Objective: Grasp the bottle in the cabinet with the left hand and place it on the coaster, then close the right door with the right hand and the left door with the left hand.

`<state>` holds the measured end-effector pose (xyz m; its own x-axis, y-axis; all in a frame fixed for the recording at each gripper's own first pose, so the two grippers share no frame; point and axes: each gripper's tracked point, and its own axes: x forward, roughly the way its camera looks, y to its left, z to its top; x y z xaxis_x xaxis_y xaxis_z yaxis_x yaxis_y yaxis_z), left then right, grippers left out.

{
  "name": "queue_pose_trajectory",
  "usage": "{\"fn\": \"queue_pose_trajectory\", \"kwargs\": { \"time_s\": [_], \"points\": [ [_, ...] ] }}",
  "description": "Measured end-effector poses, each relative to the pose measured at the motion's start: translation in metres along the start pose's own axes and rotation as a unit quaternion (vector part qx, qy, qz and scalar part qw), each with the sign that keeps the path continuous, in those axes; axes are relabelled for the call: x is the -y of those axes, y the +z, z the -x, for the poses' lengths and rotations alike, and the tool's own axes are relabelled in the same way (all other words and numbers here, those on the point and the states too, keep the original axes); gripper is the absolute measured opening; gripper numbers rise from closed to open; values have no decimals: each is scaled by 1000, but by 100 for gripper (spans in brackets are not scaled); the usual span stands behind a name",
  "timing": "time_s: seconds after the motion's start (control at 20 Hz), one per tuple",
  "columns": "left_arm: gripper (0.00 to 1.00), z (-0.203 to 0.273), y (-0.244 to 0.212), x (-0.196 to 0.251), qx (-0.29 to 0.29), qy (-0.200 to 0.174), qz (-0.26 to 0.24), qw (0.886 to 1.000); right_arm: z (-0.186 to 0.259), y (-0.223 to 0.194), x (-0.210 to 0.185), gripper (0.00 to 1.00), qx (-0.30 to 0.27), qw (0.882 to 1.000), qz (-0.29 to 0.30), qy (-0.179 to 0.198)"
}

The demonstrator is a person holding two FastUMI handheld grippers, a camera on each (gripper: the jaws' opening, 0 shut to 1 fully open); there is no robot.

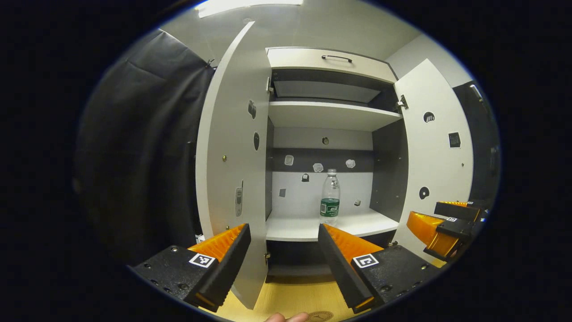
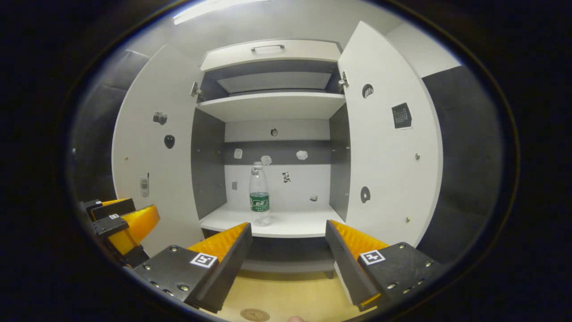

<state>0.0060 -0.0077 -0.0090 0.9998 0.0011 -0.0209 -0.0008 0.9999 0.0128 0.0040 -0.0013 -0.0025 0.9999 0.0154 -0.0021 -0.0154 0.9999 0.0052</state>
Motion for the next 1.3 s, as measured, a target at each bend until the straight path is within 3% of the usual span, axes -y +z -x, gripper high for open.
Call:
{"fn": "queue_pose_trajectory", "kwargs": {
  "time_s": [0.6,1.05,1.1,1.3],
  "points": [
    [96,-32,-2,22,1,-14,0,1000,-14,6,19,100,5,1000,-7,-8],
    [96,-94,-11,60,-2,-40,-9,999,-20,1,39,100,-12,1000,-3,-20],
    [96,-102,-12,65,-3,-44,-9,999,-20,1,42,96,-12,1000,-1,-23],
    [96,-140,-15,84,-5,-57,-12,998,-21,2,52,100,-15,999,-2,-30]
  ]
}}
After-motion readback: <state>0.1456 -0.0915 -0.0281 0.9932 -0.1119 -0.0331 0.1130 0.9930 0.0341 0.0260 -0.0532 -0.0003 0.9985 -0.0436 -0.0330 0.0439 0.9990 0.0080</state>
